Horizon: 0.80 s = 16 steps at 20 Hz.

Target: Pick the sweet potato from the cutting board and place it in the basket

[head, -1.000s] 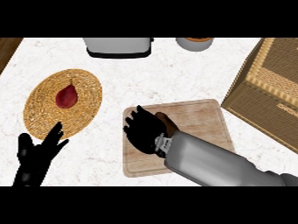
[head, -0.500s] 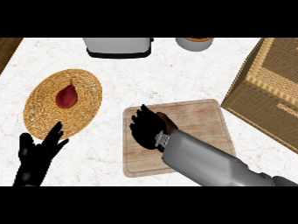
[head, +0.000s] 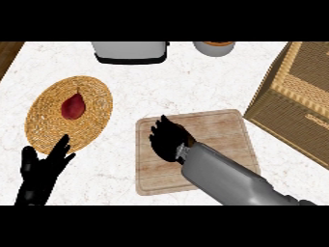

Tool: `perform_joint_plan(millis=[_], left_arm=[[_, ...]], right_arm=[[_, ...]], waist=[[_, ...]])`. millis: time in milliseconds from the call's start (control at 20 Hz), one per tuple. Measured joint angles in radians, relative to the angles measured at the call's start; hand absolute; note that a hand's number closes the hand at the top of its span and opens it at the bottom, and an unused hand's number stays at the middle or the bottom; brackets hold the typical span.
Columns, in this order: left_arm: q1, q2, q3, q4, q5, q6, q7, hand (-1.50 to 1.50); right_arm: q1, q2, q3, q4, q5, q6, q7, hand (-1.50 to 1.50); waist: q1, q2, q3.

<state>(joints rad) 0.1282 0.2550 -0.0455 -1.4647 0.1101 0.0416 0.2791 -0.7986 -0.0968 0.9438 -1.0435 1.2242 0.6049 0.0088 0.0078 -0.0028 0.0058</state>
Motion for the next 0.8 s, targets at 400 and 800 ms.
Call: perform_joint_plan(millis=[400, 800], left_arm=[[0.007, -0.022, 0.006, -0.005, -0.018, -0.009, -0.009, 0.0], [-0.003, -0.034, 0.015, 0.009, -0.033, -0.014, -0.008, 0.0]], right_arm=[[0.023, 0.024, -0.053, 0.06, 0.091, -0.042, -0.056, 1.5], [0.008, 0.014, -0.031, 0.086, 0.194, -0.158, -0.162, 1.5]], waist=[[0.0, -0.001, 0.0], [0.002, -0.006, 0.003]])
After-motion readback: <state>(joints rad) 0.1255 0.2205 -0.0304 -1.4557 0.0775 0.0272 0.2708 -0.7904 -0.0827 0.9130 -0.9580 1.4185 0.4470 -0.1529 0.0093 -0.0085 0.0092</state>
